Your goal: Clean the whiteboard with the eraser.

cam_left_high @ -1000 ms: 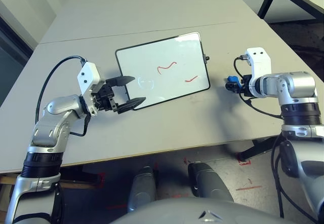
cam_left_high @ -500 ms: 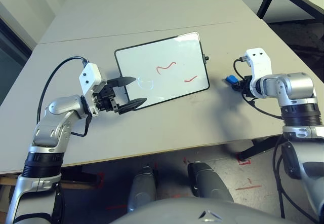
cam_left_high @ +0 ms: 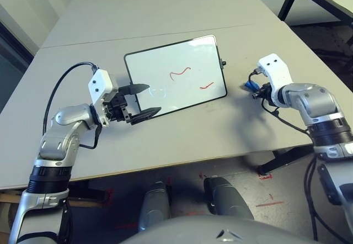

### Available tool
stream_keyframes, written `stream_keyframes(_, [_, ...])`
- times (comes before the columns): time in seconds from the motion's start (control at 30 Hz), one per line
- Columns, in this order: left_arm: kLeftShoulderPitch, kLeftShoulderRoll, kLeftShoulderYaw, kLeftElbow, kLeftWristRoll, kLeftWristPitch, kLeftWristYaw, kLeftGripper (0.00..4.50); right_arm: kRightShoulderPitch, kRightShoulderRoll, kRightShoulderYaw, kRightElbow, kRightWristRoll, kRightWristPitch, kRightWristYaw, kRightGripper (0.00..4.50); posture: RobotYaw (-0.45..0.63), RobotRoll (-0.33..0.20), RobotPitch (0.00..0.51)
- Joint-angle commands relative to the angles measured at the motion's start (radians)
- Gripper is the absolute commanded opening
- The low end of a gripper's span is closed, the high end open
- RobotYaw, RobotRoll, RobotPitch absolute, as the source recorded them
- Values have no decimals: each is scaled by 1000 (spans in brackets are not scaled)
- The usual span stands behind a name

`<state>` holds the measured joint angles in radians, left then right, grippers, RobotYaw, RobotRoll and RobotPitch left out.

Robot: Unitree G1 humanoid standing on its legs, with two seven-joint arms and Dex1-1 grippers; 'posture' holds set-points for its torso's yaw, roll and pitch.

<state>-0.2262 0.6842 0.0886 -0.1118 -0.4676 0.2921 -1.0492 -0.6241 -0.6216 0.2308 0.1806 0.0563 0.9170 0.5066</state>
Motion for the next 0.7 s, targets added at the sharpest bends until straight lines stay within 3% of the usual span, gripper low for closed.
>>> stream_keyframes(0.03, [-6, 1, -15, 0, 18, -11, 1, 4500, 1, -38, 71, -39, -70, -72, 35, 326, -118, 0, 85])
stream_keyframes(0.23, [-8, 22, 5, 13, 25, -18, 0, 4500, -73, -158, 179, -90, -259, -231, 84, 326, -117, 0, 86])
stream_keyframes(0.37, [-10, 28, 12, 18, 28, -21, 1, 4500, -143, -180, 205, -145, -355, -284, 119, 325, -117, 0, 87])
stream_keyframes(0.7, [-28, 46, 21, 58, 45, -42, 4, 4500, -225, -70, 287, -266, -546, -351, 183, 322, -120, 0, 91])
